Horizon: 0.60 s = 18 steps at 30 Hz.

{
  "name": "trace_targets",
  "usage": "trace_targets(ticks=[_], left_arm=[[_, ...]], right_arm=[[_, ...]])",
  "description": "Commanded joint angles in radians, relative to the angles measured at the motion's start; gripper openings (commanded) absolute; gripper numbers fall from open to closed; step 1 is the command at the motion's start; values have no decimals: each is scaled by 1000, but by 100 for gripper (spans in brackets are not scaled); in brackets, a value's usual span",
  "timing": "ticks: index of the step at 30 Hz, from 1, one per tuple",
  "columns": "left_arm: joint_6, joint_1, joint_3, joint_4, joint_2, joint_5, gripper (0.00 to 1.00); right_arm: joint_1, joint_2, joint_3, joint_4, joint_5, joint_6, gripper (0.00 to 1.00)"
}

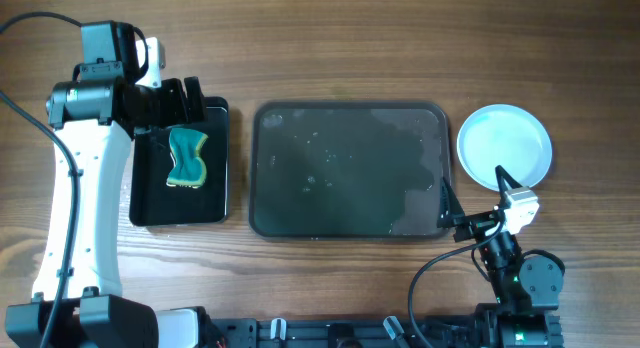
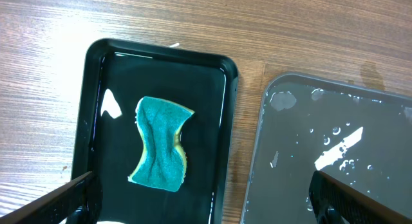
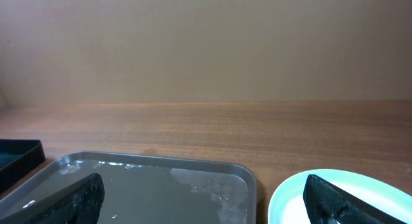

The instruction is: Clean dirty plates on tray and stack at the side

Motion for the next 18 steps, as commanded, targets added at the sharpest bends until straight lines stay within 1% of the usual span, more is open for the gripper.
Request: trace_targets(ticks=[1,2,4,8,11,13,15,18], left_arm=[[8,-4,-7,-27,-51,23,100],[8,-4,-21,-22,-75,35,100],[8,-4,-84,57,-152,68,100],[8,-4,-360,319,-406,116,100],[8,-4,-607,508,-642,116,100],[12,-4,-789,632,-853,113,100],[12,-4,-951,717,-1059,91,100],[12,-5,-1113,819,-1240,89,100]], right_arm=[[4,-16,-1,4,9,15,100],[4,-16,-1,4,9,15,100],[4,-16,-1,4,10,15,100],[4,-16,-1,4,9,15,100],[4,-16,-1,4,9,15,100],[4,-16,-1,4,9,15,100],[4,-16,-1,4,9,16,100],[4,-16,-1,4,9,15,100]])
